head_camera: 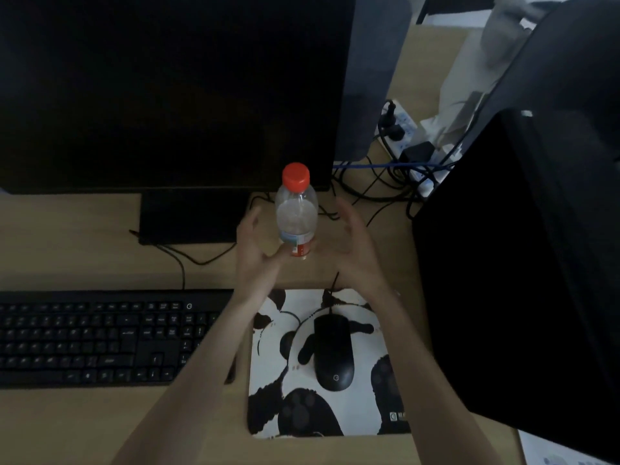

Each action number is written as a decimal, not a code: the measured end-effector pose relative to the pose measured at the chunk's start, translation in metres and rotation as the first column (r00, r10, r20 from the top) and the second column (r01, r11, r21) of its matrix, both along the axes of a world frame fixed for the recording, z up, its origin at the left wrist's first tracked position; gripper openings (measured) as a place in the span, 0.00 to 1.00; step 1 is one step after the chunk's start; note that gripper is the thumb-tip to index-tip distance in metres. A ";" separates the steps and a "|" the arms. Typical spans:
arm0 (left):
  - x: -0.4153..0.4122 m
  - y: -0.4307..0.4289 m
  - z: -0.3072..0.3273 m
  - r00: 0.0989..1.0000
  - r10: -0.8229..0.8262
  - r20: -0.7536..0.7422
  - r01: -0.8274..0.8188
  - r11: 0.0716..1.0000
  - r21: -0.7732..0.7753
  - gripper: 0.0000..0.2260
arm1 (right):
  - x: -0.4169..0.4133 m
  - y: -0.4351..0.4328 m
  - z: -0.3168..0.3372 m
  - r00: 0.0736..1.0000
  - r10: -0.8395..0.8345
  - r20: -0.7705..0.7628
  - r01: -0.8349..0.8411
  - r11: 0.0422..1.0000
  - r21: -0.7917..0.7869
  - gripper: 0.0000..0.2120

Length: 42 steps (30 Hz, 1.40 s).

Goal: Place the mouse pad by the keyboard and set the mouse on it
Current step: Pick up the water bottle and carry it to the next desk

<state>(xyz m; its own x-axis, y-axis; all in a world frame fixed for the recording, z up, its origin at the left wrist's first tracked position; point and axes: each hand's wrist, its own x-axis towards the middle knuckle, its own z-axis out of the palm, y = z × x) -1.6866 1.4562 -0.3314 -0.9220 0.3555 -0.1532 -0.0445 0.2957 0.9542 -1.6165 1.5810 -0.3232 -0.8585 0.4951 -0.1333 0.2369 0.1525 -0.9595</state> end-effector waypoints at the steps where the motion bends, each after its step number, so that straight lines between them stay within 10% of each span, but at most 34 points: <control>1: -0.010 0.002 -0.001 0.997 -0.059 -0.054 0.057 0.998 -0.036 0.36 | -0.007 0.004 0.000 0.999 0.034 -0.011 -0.034 0.999 0.013 0.39; 7: -0.037 0.006 -0.003 0.955 -0.295 -0.021 0.293 0.953 -0.071 0.36 | -0.032 0.018 -0.011 0.978 0.203 -0.051 -0.203 0.979 0.021 0.37; 21: -0.013 -0.026 0.054 0.946 -0.274 -0.174 0.275 0.961 -0.016 0.26 | -0.014 -0.012 0.051 0.963 0.215 -0.164 -0.197 0.973 0.119 0.33; 42: 0.032 -0.328 0.187 0.967 0.113 -0.227 -0.113 0.993 0.011 0.27 | -0.026 -0.292 0.182 0.758 0.611 -0.229 -0.553 0.788 0.272 0.30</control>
<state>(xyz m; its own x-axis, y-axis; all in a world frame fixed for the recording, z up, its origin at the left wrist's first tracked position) -1.6546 1.1285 -0.1439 -0.9670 0.2468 0.0637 0.1395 0.3032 0.9426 -1.6420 1.2891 -0.1408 -0.9705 -0.1239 0.2070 -0.2375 0.3408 -0.9097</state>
